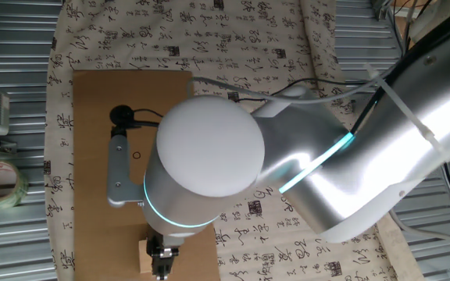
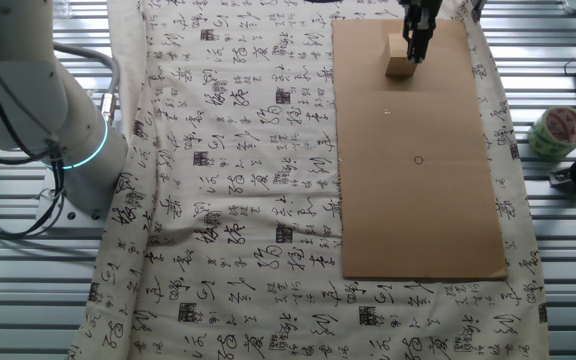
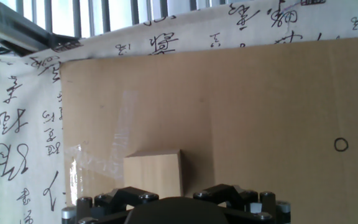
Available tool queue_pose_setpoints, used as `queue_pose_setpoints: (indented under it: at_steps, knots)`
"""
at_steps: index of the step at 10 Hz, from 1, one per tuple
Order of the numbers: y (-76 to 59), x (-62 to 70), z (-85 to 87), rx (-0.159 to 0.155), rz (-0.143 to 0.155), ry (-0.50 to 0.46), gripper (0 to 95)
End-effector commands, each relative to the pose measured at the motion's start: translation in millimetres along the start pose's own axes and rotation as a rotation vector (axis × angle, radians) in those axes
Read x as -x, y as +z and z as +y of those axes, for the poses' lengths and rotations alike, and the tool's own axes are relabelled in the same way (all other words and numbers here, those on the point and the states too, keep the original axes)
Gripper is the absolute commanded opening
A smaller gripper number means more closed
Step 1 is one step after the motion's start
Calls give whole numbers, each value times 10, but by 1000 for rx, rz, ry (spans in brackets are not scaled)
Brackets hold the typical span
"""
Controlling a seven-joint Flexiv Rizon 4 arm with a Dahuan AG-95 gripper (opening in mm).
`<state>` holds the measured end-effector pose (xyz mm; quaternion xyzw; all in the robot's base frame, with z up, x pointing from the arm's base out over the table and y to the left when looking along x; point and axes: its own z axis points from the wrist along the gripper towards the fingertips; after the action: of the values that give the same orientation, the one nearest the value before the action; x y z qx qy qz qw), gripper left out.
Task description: Grab the block and place it at the designated location
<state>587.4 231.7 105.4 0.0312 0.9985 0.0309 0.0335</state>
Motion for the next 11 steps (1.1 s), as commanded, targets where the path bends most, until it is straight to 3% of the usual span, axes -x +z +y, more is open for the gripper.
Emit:
queue_pose_setpoints:
  at_steps: [1, 4, 5, 7, 8, 11]
  knots:
    - [24, -15, 29, -4, 0, 6, 950]
    - [100, -41, 93, -9, -6, 15, 950]
    - [113, -44, 97, -8, -6, 15, 760]
    - [150, -51, 106, -16, -11, 14, 760]
    - [176, -58, 118, -24, -13, 19, 950]
    - [231, -84, 162, -18, -32, 29, 950]
